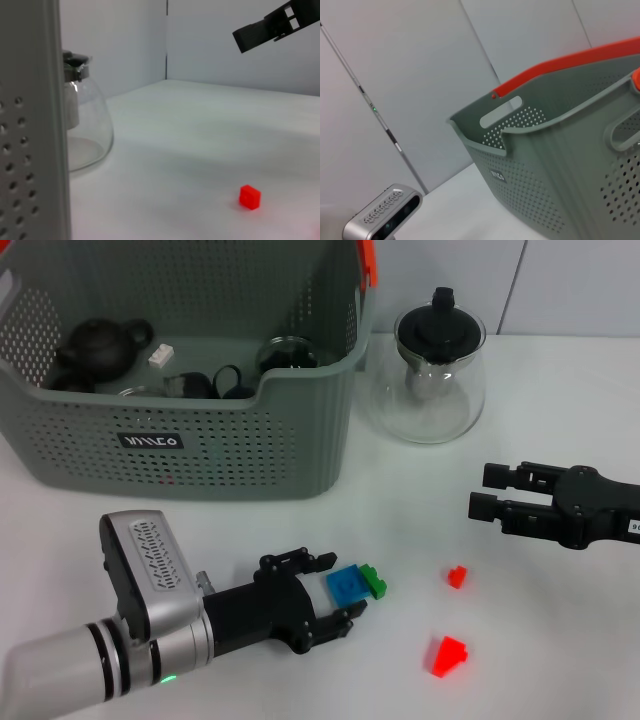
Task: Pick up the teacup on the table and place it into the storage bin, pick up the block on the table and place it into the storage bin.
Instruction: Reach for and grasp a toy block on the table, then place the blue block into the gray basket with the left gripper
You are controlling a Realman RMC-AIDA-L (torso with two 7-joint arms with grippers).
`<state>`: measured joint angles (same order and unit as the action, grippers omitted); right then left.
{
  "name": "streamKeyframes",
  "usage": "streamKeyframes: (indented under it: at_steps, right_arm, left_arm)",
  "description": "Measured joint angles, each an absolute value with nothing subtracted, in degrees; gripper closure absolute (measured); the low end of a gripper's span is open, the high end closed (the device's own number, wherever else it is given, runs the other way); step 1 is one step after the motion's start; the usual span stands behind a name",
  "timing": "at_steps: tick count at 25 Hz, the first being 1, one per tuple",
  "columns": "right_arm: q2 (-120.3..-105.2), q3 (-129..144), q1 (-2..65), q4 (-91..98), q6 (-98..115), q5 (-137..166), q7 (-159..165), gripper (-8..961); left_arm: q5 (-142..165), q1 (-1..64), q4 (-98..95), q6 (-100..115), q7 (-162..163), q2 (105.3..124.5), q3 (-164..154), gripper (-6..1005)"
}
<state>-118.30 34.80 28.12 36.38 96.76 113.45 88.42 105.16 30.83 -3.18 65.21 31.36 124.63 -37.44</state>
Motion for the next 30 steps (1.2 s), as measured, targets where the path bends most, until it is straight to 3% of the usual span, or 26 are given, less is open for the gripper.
streamKeyframes:
  at_steps: [2,13,18,30]
  right_arm:
    - [-118.30,34.8,28.1,36.4,96.8,113.5,88.4,220]
    - [-118.26,34.8,27.9,36.4,97.0,113.4,88.4,220]
    - [-118.15,34.8,27.9,36.4,97.1,113.3,88.4,220]
    - [-118.20,34.8,27.9,36.4,97.1,113.3,88.4,221]
  left_arm:
    - [104.9,30.6,-3.5,65.2,30.4,124.63,-37.2,328]
    - [105.0,30.2,-3.7,66.6,29.2,124.52,-37.0,564]
    - [105.0,28.8,-5.8,70.5,31.4,124.32,-37.0,594]
    - [106.7,17.1,-33.7,88.1,58.3,122.93,-35.2,594]
